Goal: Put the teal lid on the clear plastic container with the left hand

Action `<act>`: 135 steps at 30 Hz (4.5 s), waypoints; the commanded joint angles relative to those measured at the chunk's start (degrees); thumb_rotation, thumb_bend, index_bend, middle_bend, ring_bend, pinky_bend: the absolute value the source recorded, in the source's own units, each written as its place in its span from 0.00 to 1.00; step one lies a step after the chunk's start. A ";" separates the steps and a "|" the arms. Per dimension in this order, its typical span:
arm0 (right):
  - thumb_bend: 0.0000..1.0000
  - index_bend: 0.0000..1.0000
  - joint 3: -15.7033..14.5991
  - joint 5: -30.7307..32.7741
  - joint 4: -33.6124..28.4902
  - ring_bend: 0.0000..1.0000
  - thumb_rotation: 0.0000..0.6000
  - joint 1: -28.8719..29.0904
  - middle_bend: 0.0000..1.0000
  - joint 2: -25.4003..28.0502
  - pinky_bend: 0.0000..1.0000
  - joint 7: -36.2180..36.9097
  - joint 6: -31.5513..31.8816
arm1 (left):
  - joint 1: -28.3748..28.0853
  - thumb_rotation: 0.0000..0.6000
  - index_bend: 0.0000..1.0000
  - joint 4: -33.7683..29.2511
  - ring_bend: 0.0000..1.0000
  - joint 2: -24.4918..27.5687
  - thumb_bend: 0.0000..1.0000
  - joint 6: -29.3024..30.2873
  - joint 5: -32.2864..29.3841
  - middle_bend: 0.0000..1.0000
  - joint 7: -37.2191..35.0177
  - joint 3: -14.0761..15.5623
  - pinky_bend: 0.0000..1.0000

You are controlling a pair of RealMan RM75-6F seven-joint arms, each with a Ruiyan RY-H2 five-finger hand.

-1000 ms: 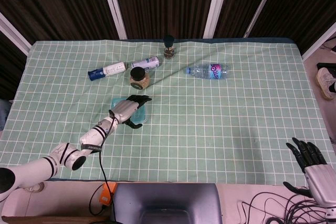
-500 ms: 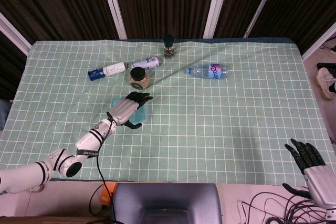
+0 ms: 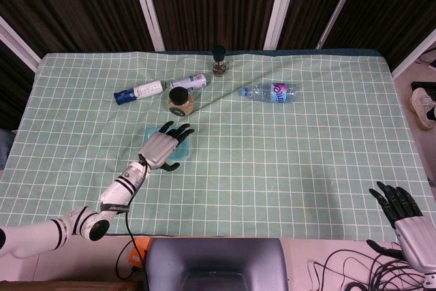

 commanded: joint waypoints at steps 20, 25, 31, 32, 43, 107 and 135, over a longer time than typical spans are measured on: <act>0.22 0.00 0.02 0.09 0.27 0.00 1.00 0.04 0.00 0.25 0.00 0.92 0.15 | -0.73 1.00 0.00 1.04 0.23 -2.41 0.24 -0.74 -1.05 0.00 1.71 -1.08 0.00; 0.22 0.00 0.05 -0.01 0.43 0.00 1.00 -0.13 0.00 0.38 0.00 1.47 0.70 | -0.93 1.00 0.00 1.20 0.24 -2.88 0.24 -1.16 -1.34 0.00 2.25 -0.95 0.00; 0.22 0.00 -0.02 -0.17 0.60 0.00 1.00 -0.18 0.00 0.39 0.00 1.63 0.82 | -1.07 1.00 0.00 1.55 0.24 -3.40 0.24 -1.63 -1.80 0.00 2.31 -1.03 0.00; 0.22 0.00 -0.01 -0.18 0.61 0.00 1.00 -0.18 0.00 0.38 0.00 1.64 0.85 | -1.09 1.00 0.00 1.58 0.24 -3.41 0.24 -1.65 -1.78 0.00 2.33 -1.03 0.00; 0.22 0.00 0.04 -0.11 0.65 0.00 1.00 -0.25 0.00 0.44 0.00 1.84 1.01 | -1.19 1.00 0.00 1.52 0.23 -3.61 0.24 -1.96 -1.77 0.00 1.98 -1.17 0.00; 0.22 0.00 0.23 0.09 0.89 0.00 1.00 -0.37 0.00 0.69 0.00 2.72 1.33 | -2.22 1.00 0.00 3.99 0.16 -5.47 0.24 -3.03 -4.13 0.00 2.82 -1.62 0.00; 0.22 0.00 -0.01 -0.24 0.31 0.00 1.00 0.07 0.00 0.26 0.00 0.81 0.09 | 6.17 1.00 0.00 -5.33 0.31 1.97 0.50 10.63 4.83 0.25 0.83 -0.06 0.33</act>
